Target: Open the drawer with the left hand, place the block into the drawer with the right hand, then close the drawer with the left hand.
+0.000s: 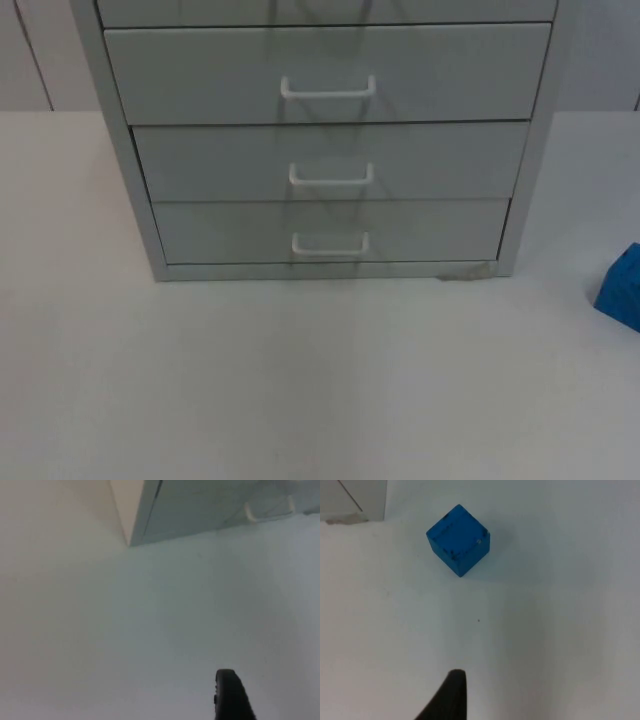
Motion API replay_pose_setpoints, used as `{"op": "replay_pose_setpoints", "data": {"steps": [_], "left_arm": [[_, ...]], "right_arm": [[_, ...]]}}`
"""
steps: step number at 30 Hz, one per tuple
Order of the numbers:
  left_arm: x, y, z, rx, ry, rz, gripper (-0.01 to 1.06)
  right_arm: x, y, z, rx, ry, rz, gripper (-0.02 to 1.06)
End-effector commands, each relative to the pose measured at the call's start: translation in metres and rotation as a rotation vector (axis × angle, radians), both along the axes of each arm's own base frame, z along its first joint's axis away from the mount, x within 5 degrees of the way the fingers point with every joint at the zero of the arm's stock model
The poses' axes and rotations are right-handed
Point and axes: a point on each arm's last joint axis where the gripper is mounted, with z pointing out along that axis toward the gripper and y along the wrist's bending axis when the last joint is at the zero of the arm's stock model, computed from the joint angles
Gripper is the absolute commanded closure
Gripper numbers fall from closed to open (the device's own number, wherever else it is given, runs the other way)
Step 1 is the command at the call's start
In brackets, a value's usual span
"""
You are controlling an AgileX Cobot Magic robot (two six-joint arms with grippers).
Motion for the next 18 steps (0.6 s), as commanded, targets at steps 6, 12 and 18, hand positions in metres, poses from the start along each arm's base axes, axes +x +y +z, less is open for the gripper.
{"op": "replay_pose_setpoints", "data": {"steps": [6,12,18], "left_arm": [[0.029,-0.037,0.022,0.018,-0.034,-0.248,0.61],[0.045,-0.11,0.011,0.224,-0.109,-0.57,0.61],[0.036,-0.167,-0.024,0.589,-0.21,-0.788,0.61]], "right_arm": [[0.0,-0.001,0.002,-0.008,-0.012,-0.002,-0.01],[0.0,-0.001,0.002,-0.008,-0.014,-0.002,-0.01],[0.0,0.0,0.002,-0.001,-0.011,-0.003,-0.01]]}}
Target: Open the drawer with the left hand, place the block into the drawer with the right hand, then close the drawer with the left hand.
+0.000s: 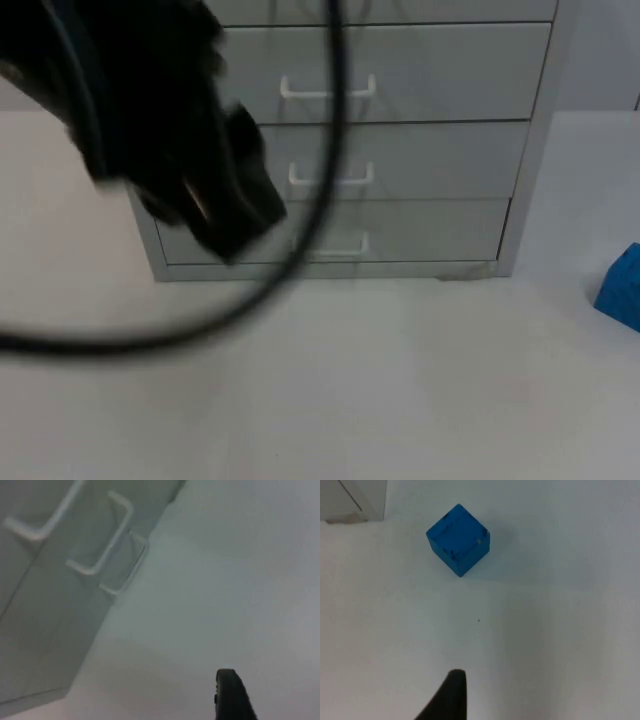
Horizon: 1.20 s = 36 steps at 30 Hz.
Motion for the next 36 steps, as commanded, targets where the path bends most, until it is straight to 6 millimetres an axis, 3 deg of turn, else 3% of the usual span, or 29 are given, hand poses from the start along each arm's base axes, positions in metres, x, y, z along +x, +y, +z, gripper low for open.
{"op": "replay_pose_setpoints", "data": {"steps": [1,4,6,9,13,19,26,30,36], "left_arm": [[-0.003,-0.023,-0.013,0.154,-0.13,-0.077,0.61],[-0.003,-0.037,-0.025,0.246,-0.209,-0.104,0.57],[-0.003,-0.051,-0.04,0.307,-0.252,-0.166,0.42],[0.001,-0.058,-0.055,0.333,-0.252,-0.203,0.35],[0.008,-0.066,-0.077,0.395,-0.258,-0.263,0.4],[0.017,-0.08,-0.123,0.491,-0.272,-0.409,0.62],[0.031,-0.087,-0.159,0.581,-0.382,-0.462,0.59],[0.04,-0.089,-0.167,0.563,-0.447,-0.444,0.56],[0.065,-0.075,-0.178,0.486,-0.449,-0.367,0.57]], "right_arm": [[0.0,0.0,0.002,-0.001,-0.011,-0.003,-0.01],[0.0,0.0,0.002,-0.001,-0.011,-0.003,-0.01],[0.0,0.0,0.002,-0.001,-0.011,-0.003,-0.01],[0.0,0.0,0.002,-0.001,-0.011,-0.003,-0.01],[0.0,0.0,0.002,-0.001,-0.013,-0.003,-0.01],[0.0,0.0,0.002,0.0,-0.013,-0.004,-0.01],[0.0,0.0,0.002,0.0,-0.013,-0.004,-0.01],[0.0,-0.001,0.002,-0.006,-0.014,-0.004,-0.01],[0.0,-0.001,0.001,-0.006,-0.013,-0.004,-0.01]]}}
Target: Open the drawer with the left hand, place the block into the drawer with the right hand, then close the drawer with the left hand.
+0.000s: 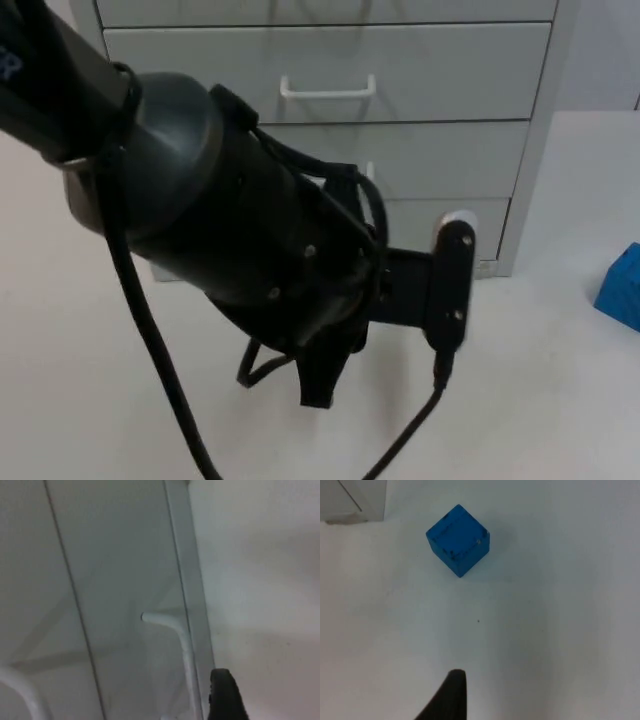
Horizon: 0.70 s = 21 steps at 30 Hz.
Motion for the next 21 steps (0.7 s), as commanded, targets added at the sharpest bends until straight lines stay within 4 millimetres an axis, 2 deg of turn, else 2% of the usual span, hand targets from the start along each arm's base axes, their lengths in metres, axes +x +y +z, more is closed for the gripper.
{"op": "replay_pose_setpoints", "data": {"steps": [1,6,14,17,21], "left_arm": [[0.009,0.003,-0.003,-0.05,0.005,0.01,0.57],[0.028,0.019,-0.008,-0.103,0.027,0.075,0.57],[0.048,0.021,-0.008,-0.149,0.035,0.106,0.57],[0.05,0.02,-0.012,-0.142,0.034,0.11,0.57],[0.048,0.017,-0.021,-0.144,0.076,0.092,0.6]], "right_arm": [[0.0,-0.001,0.001,-0.006,-0.012,-0.004,-0.01],[0.001,-0.001,0.001,-0.006,-0.016,-0.004,-0.01],[0.001,-0.001,0.002,-0.006,-0.02,-0.004,-0.01],[0.001,-0.001,-0.001,-0.007,-0.025,-0.004,-0.01],[-0.001,-0.001,-0.018,-0.006,-0.014,-0.004,-0.01]]}}
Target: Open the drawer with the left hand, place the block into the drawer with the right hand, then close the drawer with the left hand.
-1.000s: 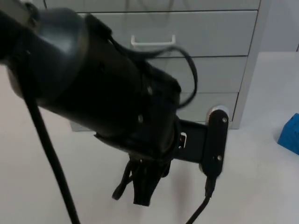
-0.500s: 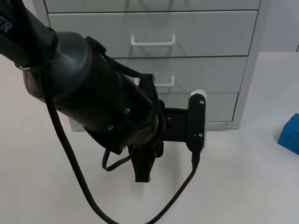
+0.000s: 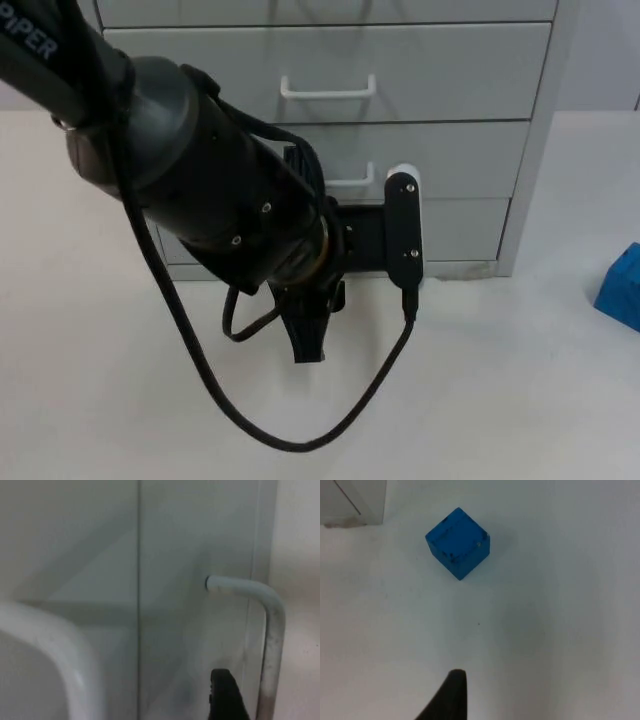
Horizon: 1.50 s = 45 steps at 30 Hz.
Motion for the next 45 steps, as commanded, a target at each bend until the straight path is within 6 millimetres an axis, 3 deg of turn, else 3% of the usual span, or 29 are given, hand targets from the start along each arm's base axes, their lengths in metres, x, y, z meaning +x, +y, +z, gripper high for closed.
{"op": "replay_pose_setpoints", "data": {"steps": [1,3,7,9,14,19,24,28,37,45], "left_arm": [[-0.002,-0.002,-0.01,-0.016,0.045,-0.014,0.63],[-0.002,-0.002,-0.013,-0.01,0.049,-0.013,0.69],[-0.001,-0.001,-0.018,0.007,0.05,-0.005,1.02],[-0.001,-0.001,-0.018,0.007,0.05,-0.005,1.05],[-0.004,0.0,-0.018,-0.022,0.079,0.057,1.05],[-0.025,0.004,-0.006,-0.006,0.148,0.061,1.05],[-0.072,0.012,0.013,0.054,0.263,-0.025,1.05],[-0.094,0.011,0.022,0.011,0.357,0.009,1.05],[-0.113,0.012,0.016,0.038,0.534,-0.009,1.05],[-0.112,0.009,0.014,0.01,0.526,-0.022,1.03]], "right_arm": [[-0.002,-0.001,-0.01,-0.008,0.003,0.0,-0.01],[-0.002,-0.001,-0.011,-0.008,0.005,0.0,-0.01],[-0.002,-0.001,-0.01,-0.008,-0.002,0.0,-0.01],[-0.002,-0.001,-0.01,-0.008,-0.002,0.0,-0.01],[-0.002,-0.001,-0.01,-0.008,-0.002,0.0,-0.01],[-0.002,-0.001,-0.01,-0.008,-0.002,0.0,-0.01],[-0.002,-0.001,-0.01,-0.008,-0.002,0.0,-0.01],[-0.002,-0.001,-0.01,-0.008,-0.002,0.0,-0.01],[-0.002,-0.001,-0.01,-0.008,0.0,0.0,-0.01],[-0.002,-0.001,-0.01,-0.008,0.0,0.0,-0.01]]}}
